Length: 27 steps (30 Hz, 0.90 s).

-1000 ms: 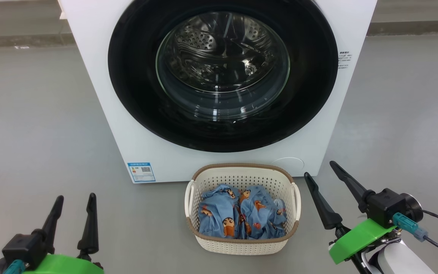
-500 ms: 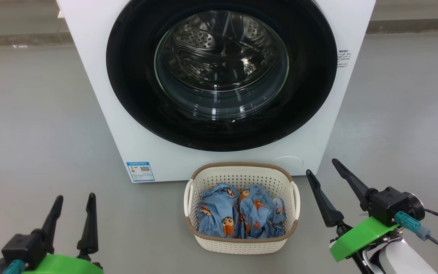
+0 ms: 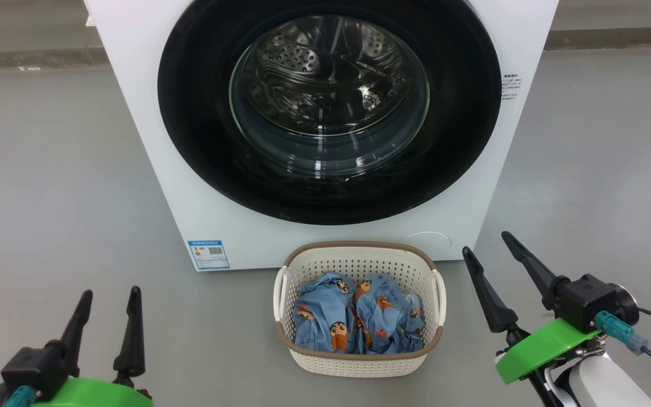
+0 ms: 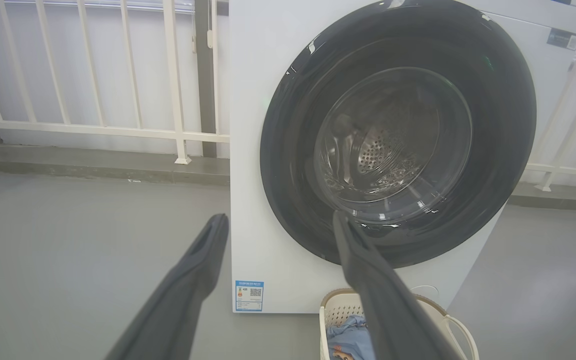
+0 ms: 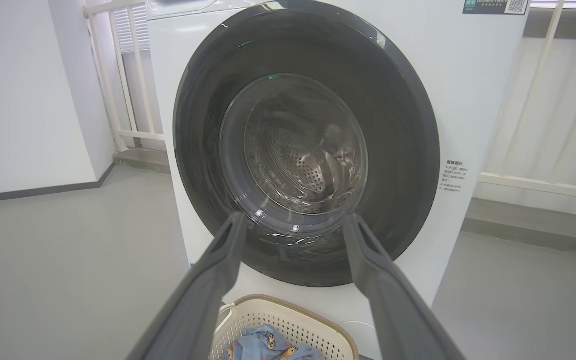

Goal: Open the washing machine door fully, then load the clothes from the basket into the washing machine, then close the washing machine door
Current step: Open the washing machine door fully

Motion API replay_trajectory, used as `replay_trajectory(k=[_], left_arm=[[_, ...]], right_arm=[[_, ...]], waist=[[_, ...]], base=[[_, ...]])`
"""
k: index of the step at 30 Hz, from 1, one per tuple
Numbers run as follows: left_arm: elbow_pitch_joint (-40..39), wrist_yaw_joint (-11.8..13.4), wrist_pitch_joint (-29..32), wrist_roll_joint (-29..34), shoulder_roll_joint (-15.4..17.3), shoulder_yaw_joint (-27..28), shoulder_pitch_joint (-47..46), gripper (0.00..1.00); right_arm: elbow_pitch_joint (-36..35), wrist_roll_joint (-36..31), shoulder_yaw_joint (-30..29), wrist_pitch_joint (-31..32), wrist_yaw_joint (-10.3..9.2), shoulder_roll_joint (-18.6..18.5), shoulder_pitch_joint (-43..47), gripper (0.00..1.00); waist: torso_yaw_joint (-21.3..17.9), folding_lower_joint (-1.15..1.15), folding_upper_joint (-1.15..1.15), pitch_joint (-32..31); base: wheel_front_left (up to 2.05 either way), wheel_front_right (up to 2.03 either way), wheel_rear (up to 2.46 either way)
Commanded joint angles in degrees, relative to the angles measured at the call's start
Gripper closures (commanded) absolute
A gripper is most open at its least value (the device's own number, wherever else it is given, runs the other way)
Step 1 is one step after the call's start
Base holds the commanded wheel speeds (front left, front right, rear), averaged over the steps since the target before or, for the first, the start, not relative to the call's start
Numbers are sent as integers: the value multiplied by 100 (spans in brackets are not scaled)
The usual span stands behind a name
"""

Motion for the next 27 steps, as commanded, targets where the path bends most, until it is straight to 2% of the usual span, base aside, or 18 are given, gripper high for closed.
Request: replay_trajectory(k=[1, 20, 27], left_arm=[[-115, -12, -38, 31, 133, 234, -245, 0], [-40, -20, -38, 44, 143, 236, -267, 0], [-28, -37, -38, 62, 133, 206, -276, 0]], right_arm=[[-144, -74, 51, -71, 26, -16, -124, 0], [-121, -83, -107, -71, 26, 42, -89, 0], [-113, -71, -87, -71, 26, 25, -91, 0]], waist=[[-2, 0, 0, 2], [-23, 0, 0, 21], [-18, 0, 0, 0]], base=[[0, 0, 0], [0, 0, -1], [38, 38, -77]])
